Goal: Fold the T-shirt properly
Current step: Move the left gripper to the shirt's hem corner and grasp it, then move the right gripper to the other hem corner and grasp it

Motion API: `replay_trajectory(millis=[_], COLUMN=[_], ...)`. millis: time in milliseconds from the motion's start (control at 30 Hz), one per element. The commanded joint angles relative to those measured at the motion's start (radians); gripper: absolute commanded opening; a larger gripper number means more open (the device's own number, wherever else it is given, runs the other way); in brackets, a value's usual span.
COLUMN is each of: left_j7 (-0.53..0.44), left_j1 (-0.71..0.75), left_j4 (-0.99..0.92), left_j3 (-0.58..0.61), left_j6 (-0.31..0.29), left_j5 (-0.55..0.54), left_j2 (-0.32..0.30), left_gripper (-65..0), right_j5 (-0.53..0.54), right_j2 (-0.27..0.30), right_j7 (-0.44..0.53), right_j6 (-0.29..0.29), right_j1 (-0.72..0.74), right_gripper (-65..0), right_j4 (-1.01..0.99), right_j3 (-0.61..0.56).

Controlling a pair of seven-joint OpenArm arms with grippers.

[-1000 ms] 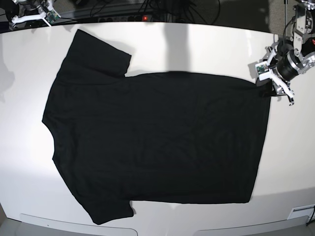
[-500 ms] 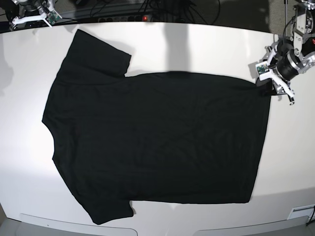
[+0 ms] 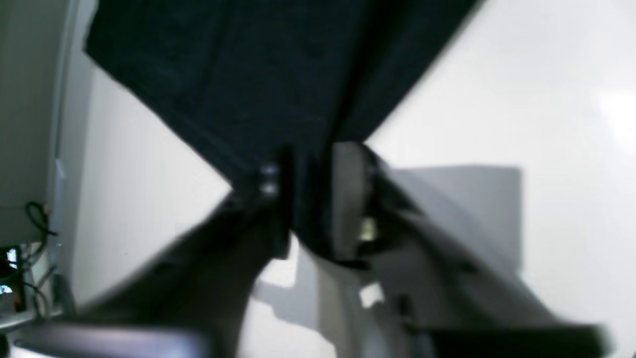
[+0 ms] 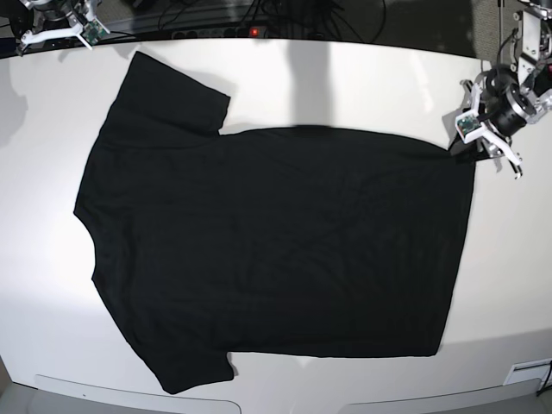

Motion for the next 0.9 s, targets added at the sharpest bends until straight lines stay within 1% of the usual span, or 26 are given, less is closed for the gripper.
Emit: replay_trajectory(millis=[0,33,100,133,233,267,300,367,400,433,467,567,667,700,800,867], left_j7=[0.111,0.111,0.111,0.111,0.111,0.111,0.111,0.112,0.113,0.116,0.119,0.125,0.141,0.146,0.145,0.146], left_j1=[0.022,0.023,0.032,0.036,0.053,0.06,0.064,0.076,0.081,0.086,0.089,0.099,0.099,0.099,0.099,0.1], left_j4=[-0.023,-0.023,-0.023,-0.023,-0.023,-0.023,-0.023,-0.023,-0.023,-0.023,-0.023,-0.022,-0.022,-0.022,-0.022,-0.022], left_j3=[0.008,0.008,0.008,0.008,0.008,0.008,0.008,0.008,0.008,0.008,0.008,0.008,0.008,0.008,0.008,0.008], left_j6=[-0.07,-0.07,-0.07,-0.07,-0.07,-0.07,-0.07,-0.07,-0.07,-0.07,-0.07,-0.07,-0.07,-0.07,-0.07,-0.07], left_j5=[0.084,0.061,0.011,-0.019,-0.109,-0.137,-0.165,-0.199,-0.198,-0.197,-0.197,-0.198,-0.199,-0.199,-0.2,-0.199], left_j2=[-0.009,-0.01,-0.01,-0.01,-0.009,-0.01,-0.01,-0.01,-0.01,-0.009,-0.009,-0.009,-0.009,-0.009,-0.009,-0.009], left_gripper=[-61.3,-64.1,-64.6,-64.8,-65.0,-65.0,-65.0,-65.0,-65.0,-65.0,-65.0,-65.0,-65.0,-65.0,-65.0,-65.0], right_j5=[0.0,0.0,-0.007,-0.027,-0.092,-0.106,-0.109,-0.109,-0.111,-0.118,-0.136,-0.192,-0.29,-0.318,-0.345,-0.381], right_j2=[0.008,0.008,0.008,0.008,0.009,0.009,0.009,0.011,0.011,0.011,0.011,0.011,0.011,0.014,0.056,0.084], right_j7=[0.005,0.005,0.01,0.013,0.067,0.098,0.134,0.219,0.266,0.302,0.322,0.328,0.332,0.332,0.341,0.365], right_j6=[-0.02,-0.02,-0.021,-0.021,-0.021,-0.021,-0.021,-0.021,-0.021,-0.02,-0.02,-0.011,0.069,0.087,0.093,0.093], right_j1=[-0.011,-0.011,-0.011,-0.011,-0.011,-0.011,-0.011,-0.011,-0.008,0.0,0.013,0.076,0.138,0.15,0.158,0.158], right_gripper=[-56.8,-56.7,-56.7,-56.7,-56.0,-53.8,-50.1,-40.4,-35.9,-32.6,-31.5,-31.6,-31.6,-31.6,-31.6,-31.6], right_j4=[0.019,0.019,0.019,0.02,0.021,0.021,0.021,0.021,0.021,0.021,0.021,0.021,0.019,0.016,0.001,-0.032], right_j3=[0.007,0.007,0.007,0.007,0.007,0.007,0.007,0.007,0.007,0.007,0.007,0.007,0.006,0.006,0.006,0.006])
